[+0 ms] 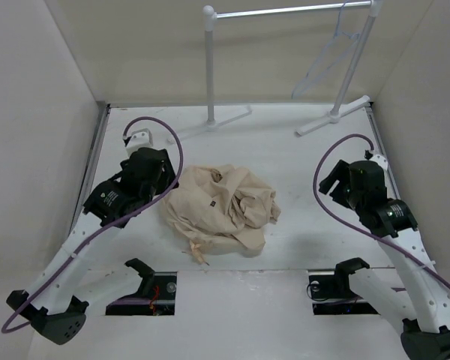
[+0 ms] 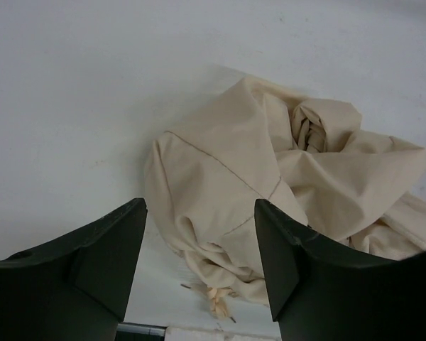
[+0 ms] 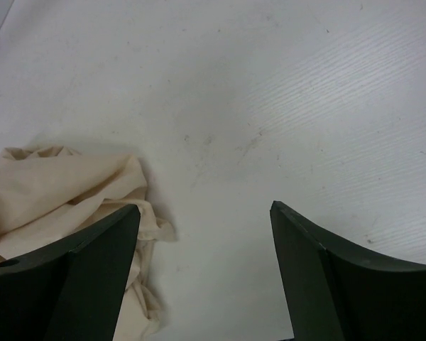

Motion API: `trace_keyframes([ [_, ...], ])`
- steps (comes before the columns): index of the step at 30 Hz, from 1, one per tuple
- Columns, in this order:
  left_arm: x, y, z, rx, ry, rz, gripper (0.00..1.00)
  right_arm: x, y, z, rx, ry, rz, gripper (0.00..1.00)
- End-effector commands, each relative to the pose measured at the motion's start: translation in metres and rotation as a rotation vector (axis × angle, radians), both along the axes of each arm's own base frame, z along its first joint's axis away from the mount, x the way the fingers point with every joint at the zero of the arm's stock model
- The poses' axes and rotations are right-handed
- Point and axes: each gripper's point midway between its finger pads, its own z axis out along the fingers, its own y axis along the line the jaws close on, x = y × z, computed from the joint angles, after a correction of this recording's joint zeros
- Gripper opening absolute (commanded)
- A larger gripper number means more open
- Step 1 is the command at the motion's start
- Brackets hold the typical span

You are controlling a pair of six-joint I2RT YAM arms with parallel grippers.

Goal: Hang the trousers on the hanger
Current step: Flatten out the trousers at the center of the board.

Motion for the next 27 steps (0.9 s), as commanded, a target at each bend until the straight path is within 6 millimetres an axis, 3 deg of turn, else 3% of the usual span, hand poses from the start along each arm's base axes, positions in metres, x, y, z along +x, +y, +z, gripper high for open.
trace_keyframes([
  [1,-0.003,-0.029,0.003,-0.031,0.013,-0.124,0.61,0.009,0.000,0.014,0.028,-0.071,-0.009,0.75],
  [2,-0.004,-0.055,0.005,-0.048,0.024,-0.218,0.61,0.008,-0.002,0.015,0.029,-0.075,-0.017,0.70],
  [3,-0.005,-0.065,0.006,-0.048,0.024,-0.254,0.60,0.007,-0.003,0.015,0.030,-0.078,-0.020,0.65],
  [6,-0.013,-0.114,0.008,-0.014,0.015,-0.429,0.54,0.004,-0.009,0.012,0.036,-0.072,-0.040,0.28],
  [7,-0.015,-0.129,0.008,0.004,0.007,-0.474,0.47,0.003,-0.012,0.010,0.040,-0.064,-0.050,0.13],
  [8,-0.018,-0.142,0.007,0.021,0.005,-0.513,0.33,0.001,-0.015,0.007,0.042,-0.046,-0.061,0.06],
  [9,-0.021,-0.159,0.003,0.043,0.008,-0.562,0.21,-0.002,-0.021,0.004,0.043,-0.019,-0.086,0.02],
  [10,-0.022,-0.173,-0.003,0.070,0.021,-0.600,0.15,-0.004,-0.027,0.000,0.048,0.007,-0.109,0.00],
  [12,-0.022,-0.192,-0.013,0.117,0.041,-0.646,0.18,-0.008,-0.032,-0.009,0.062,0.035,-0.129,0.01],
  [13,-0.022,-0.202,-0.020,0.140,0.051,-0.671,0.25,-0.009,-0.032,-0.014,0.074,0.043,-0.129,0.04],
  [16,-0.021,-0.227,-0.042,0.227,0.073,-0.733,0.57,-0.012,-0.027,-0.025,0.129,0.041,-0.118,0.30],
  [19,-0.017,-0.244,-0.061,0.267,0.087,-0.760,0.70,-0.016,-0.017,-0.033,0.192,0.035,-0.105,0.53],
  [25,0.001,-0.271,-0.111,0.355,0.139,-0.783,0.78,-0.021,0.005,-0.051,0.286,0.044,-0.066,0.62],
  [27,0.013,-0.281,-0.121,0.368,0.139,-0.773,0.70,-0.023,0.015,-0.056,0.306,0.049,-0.037,0.62],
])
